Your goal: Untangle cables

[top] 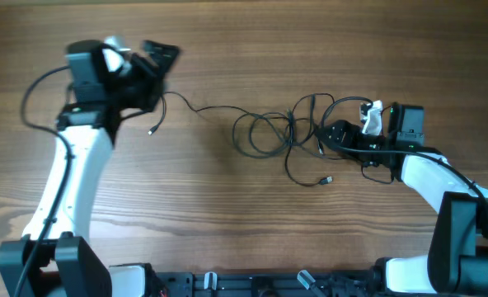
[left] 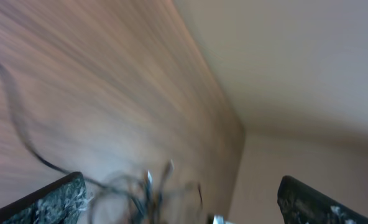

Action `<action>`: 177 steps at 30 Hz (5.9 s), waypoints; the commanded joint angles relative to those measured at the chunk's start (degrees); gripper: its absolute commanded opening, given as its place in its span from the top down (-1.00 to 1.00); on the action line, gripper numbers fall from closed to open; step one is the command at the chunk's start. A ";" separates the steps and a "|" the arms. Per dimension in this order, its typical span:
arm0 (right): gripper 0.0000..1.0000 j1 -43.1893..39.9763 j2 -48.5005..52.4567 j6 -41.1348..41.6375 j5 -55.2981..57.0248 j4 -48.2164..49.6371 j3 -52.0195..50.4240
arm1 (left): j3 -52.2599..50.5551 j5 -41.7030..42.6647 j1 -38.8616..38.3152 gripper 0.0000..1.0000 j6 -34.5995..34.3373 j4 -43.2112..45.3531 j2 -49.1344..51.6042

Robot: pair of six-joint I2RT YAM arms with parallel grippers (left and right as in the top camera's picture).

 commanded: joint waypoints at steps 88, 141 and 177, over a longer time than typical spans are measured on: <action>0.91 -21.79 -23.87 8.33 30.53 -15.80 -0.28 | 0.31 -30.01 -2.86 0.92 2.54 20.35 -13.68; -0.99 -17.20 -23.87 0.13 16.02 -26.93 -0.28 | 50.86 -22.67 36.79 -1.00 10.60 -28.13 44.17; 0.15 -5.75 -13.14 -12.90 7.48 -14.01 -10.88 | 50.86 -0.92 -14.93 -1.00 26.69 -43.32 43.41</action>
